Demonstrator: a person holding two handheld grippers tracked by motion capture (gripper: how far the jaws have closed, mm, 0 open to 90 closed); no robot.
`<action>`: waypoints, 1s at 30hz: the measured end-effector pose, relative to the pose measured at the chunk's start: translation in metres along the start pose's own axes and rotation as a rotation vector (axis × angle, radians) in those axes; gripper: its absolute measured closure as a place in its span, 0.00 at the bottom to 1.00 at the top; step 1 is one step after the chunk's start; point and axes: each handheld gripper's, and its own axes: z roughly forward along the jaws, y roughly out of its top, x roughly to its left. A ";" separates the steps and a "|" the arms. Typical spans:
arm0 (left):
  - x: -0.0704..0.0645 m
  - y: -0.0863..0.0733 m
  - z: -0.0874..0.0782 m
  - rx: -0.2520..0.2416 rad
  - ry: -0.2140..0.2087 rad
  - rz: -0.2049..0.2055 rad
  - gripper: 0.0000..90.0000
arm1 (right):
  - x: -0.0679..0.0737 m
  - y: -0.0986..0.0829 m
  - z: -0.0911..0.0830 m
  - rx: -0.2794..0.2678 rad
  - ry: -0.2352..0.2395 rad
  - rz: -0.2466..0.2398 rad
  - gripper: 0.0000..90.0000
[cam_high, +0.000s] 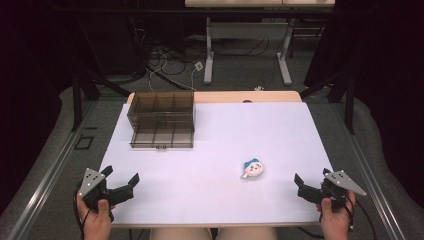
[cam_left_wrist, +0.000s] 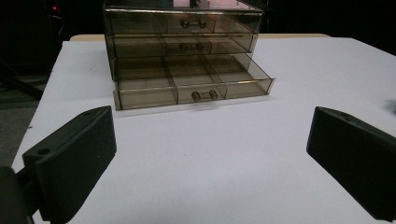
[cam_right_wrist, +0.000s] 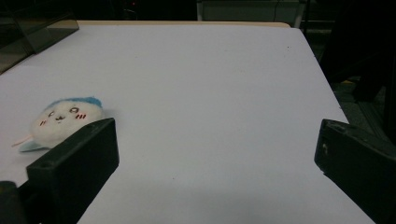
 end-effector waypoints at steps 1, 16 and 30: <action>0.000 0.000 0.000 0.000 0.000 0.000 0.01 | -0.001 0.000 0.000 0.010 0.011 -0.003 0.00; -0.003 -0.002 0.006 0.017 0.017 -0.015 0.00 | 0.001 -0.001 0.002 0.016 0.012 -0.003 0.00; -0.022 -0.001 0.028 0.028 -0.002 0.036 0.00 | 0.005 -0.002 0.005 0.024 -0.004 -0.006 0.00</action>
